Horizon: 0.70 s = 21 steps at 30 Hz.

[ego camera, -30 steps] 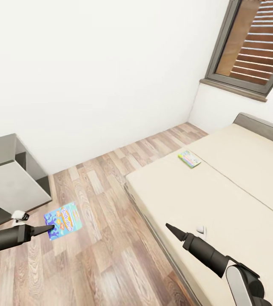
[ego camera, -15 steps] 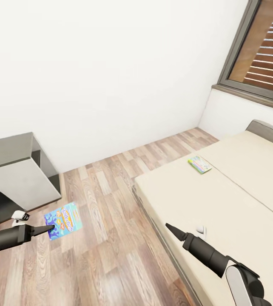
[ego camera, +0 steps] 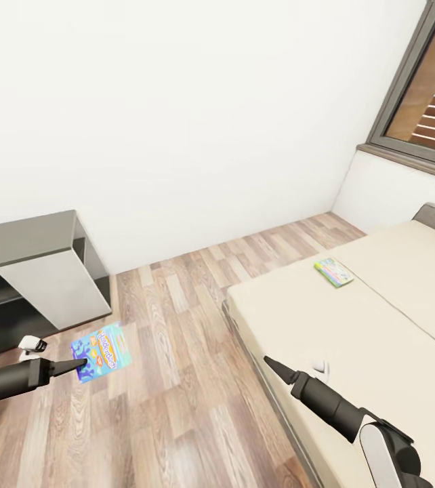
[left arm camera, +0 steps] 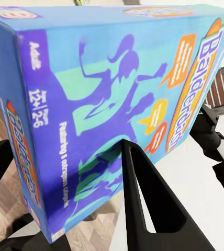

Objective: Put all the toys in the child's room - the three board games (two on the bed and one on the table), the two jigsaw puzzles on the table, and the tennis ball on the table - inside the toy box on the table in the child's room.

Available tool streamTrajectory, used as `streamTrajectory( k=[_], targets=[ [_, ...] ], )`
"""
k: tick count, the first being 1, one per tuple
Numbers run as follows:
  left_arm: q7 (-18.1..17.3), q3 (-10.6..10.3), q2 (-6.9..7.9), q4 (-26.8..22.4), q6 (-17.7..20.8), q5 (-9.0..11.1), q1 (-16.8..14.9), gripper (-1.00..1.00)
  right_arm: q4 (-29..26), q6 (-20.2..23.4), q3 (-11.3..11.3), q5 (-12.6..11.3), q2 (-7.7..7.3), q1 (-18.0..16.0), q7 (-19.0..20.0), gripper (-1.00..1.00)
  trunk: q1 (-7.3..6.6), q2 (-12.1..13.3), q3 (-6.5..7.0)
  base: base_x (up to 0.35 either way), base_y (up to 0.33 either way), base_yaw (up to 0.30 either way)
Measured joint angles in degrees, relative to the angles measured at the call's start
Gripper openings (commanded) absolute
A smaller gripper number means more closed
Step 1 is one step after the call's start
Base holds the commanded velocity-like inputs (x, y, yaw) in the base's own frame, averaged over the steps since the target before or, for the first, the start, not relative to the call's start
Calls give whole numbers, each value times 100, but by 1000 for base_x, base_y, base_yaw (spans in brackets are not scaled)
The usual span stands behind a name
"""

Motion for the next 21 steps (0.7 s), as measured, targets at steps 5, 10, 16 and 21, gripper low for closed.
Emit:
streamTrajectory(
  k=[5, 10, 16, 21],
  targets=[
    [-1, 0, 0, 0, 0, -1, 0, -100, 0, 0, 1, 0, 12, 0, -1, 100, 0, 0, 45, 0, 0, 164],
    [0, 0, 0, 0, 0, -1, 0, -100, 0, 0, 2, 0, 16, 0, -1, 100, 0, 0, 90, 0, 0, 164],
    [0, 0, 0, 0, 0, 0, 0, -100, 0, 0, 7, 1, 17, 0, 0, 100, 0, 0, 143, 0, 0, 164],
    [0, 0, 0, 0, 0, 0, 0, -100, 0, 0, 7, 0, 18, 0, -1, 100, 0, 0, 188, 0, 0, 164]
  ],
)
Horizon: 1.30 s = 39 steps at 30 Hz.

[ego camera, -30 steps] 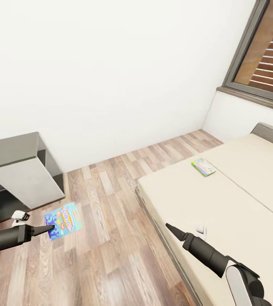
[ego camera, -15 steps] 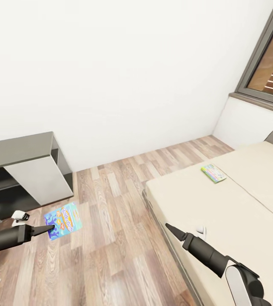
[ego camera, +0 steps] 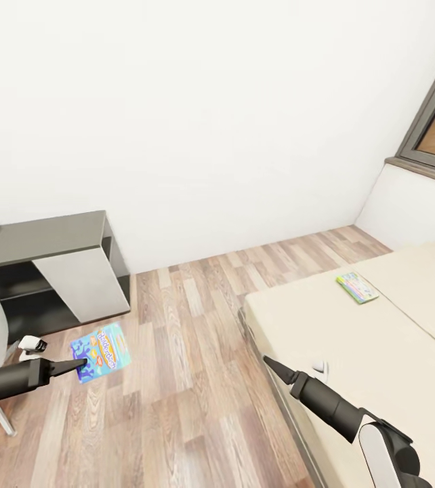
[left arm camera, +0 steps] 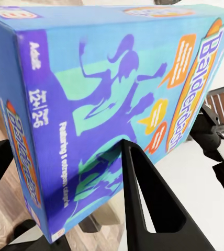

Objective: Put all the toys in the child's room - the three board games (two on the bed and one on the table), the two jigsaw puzzles on the table, and the tennis ball on the table - inside the toy box on the table in the child's room.

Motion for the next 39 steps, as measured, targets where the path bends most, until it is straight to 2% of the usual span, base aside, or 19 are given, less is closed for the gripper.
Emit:
streamTrajectory(
  k=[39],
  targets=[
    [0, 0, -4, 0, 0, 0, 0, -100, 0, 0, 2, 0, 18, 0, 0, 100, -2, 0, 349, 15, 1, 161]
  ],
)
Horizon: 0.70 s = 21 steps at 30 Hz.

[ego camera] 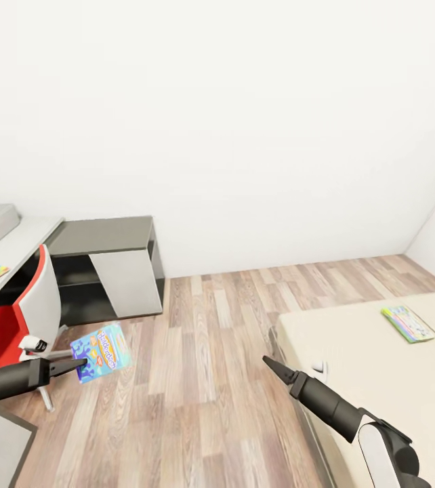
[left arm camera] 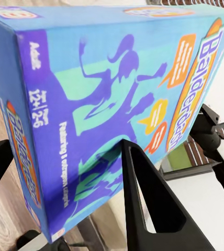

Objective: Put all the toys in the child's room - the three board games (two on the bed and one on the table), the two jigsaw puzzles on the table, and the tennis ball on the table - inside the toy box on the table in the child's room.

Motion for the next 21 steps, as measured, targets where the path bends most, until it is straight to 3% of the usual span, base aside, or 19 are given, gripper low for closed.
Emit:
streamTrajectory(
  k=[9, 16, 21],
  targets=[
    [0, 0, -4, 0, 1, -10, 0, -100, 8, 0, 2, 6, 4, 0, -60, 100, -2, 0, 80, 276, 34, 162],
    [0, 2, -4, 0, 1, -13, 1, -100, 9, 6, 7, 3, 4, 0, -676, 100, -2, 0, 141, 322, 2, 174],
    [0, 4, -4, 0, 2, -16, 1, -100, 8, 10, 50, 1, 6, 0, -913, 100, -2, 0, 183, 324, 18, 178]
  ],
)
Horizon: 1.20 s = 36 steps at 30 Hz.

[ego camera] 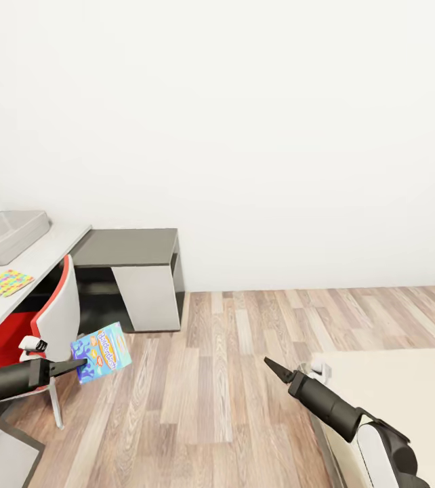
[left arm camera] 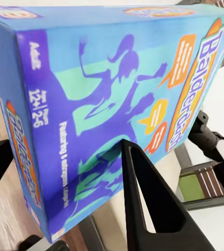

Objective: Put all the toys in the child's room - the three board games (two on the bed and one on the table), the two jigsaw puzzles on the table, and the tennis ball on the table - inside the toy box on the table in the child's room.

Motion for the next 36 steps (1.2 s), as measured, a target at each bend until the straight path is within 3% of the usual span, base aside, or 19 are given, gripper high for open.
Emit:
streamTrajectory(
  k=[9, 17, 36],
  targets=[
    [0, 4, 0, -1, 0, -2, 0, -100, 2, -6, 254, -1, -54, 0, -90, 100, 0, 0, 76, 324, 88, 179],
    [0, 4, 0, 1, 1, -4, -1, -100, 9, -6, 283, 0, -65, 0, -105, 100, 0, 1, 126, 324, 27, 149],
    [-1, 3, -1, 2, 2, -4, -1, -100, 18, -4, 285, 6, -76, -8, -103, 100, 0, 1, 132, 325, 1, 8]
  ],
)
